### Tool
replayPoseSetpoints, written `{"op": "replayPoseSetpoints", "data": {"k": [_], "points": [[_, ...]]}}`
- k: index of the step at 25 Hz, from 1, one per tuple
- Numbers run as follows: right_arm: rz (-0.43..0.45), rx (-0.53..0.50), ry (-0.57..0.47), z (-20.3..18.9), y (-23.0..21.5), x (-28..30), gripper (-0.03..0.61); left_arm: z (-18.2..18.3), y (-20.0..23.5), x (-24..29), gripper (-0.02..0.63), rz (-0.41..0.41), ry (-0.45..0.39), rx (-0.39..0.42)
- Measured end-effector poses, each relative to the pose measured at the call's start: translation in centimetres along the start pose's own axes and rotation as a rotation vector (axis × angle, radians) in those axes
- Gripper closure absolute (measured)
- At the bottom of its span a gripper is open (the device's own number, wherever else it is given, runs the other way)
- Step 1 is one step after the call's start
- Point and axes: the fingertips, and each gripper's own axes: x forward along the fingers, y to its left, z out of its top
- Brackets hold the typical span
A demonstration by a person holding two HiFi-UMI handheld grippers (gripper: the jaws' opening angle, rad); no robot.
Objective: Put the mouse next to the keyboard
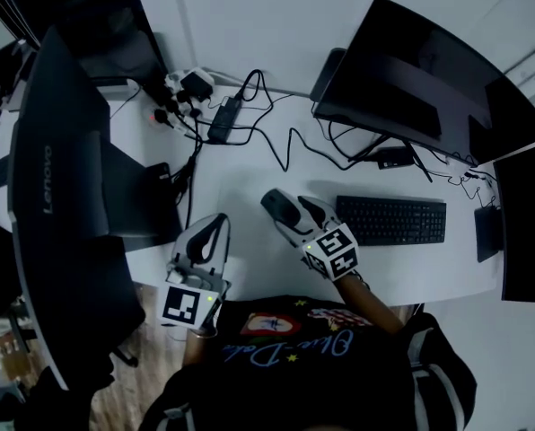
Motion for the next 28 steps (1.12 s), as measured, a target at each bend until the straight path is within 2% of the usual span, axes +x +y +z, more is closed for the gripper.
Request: {"op": "replayPoseSetpoints", "data": {"k": [15,28], "points": [[0.027,-0.046,0.199,-4.7,-0.8,5.1,0.287,-1.9,1.3,1.1,0.612,0.039,0.052,-0.019],[0.012,-0.066,0.223,-5.3,-1.1,5.5,0.287,-2.2,1.2,0.8,0.612,0.028,0.044,-0.033]]}}
